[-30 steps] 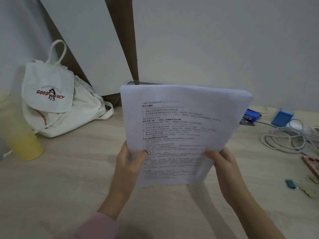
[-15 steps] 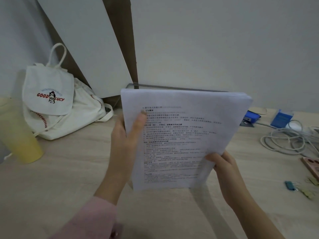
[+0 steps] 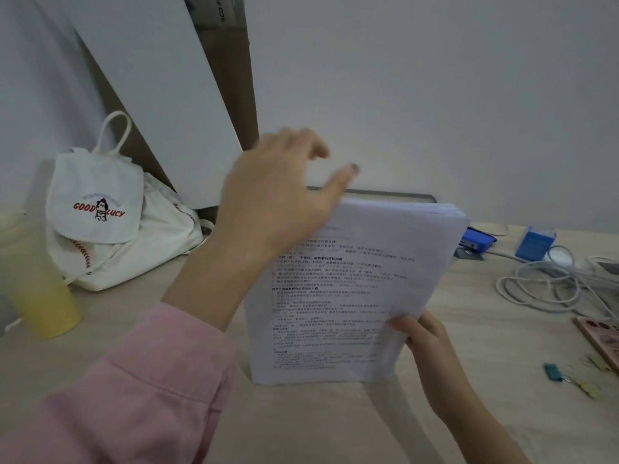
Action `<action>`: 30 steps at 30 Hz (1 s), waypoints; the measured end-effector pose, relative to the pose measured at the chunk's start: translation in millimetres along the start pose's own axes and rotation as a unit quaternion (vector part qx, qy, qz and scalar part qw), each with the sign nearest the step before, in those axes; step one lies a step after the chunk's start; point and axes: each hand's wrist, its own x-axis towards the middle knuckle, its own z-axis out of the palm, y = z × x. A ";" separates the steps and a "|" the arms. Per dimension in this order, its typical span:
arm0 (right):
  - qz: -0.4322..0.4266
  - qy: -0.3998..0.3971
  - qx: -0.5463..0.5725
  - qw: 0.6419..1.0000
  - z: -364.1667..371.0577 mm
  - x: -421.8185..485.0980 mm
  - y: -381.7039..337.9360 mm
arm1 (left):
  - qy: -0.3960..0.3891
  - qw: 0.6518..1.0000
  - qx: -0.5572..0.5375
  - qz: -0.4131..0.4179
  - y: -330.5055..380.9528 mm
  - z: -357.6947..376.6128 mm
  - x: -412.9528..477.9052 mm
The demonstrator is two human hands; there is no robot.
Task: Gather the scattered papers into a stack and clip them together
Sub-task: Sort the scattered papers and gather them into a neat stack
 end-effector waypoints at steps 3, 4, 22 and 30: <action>0.005 0.002 0.002 1.000 0.3 -0.1 0.0 | -0.215 0.972 0.082 0.056 25.8 9.5 15.2; 0.008 0.002 0.005 1.000 -0.1 -0.1 -0.2 | -0.248 0.960 0.102 0.076 29.7 13.2 17.2; -0.016 -0.011 0.031 0.999 -74.9 22.2 -17.0 | -0.098 0.949 -0.294 -0.060 -30.6 6.8 -19.6; -0.047 -0.058 0.052 0.996 -77.5 19.2 -33.6 | -0.013 0.832 -0.491 -0.260 -62.9 55.4 -88.3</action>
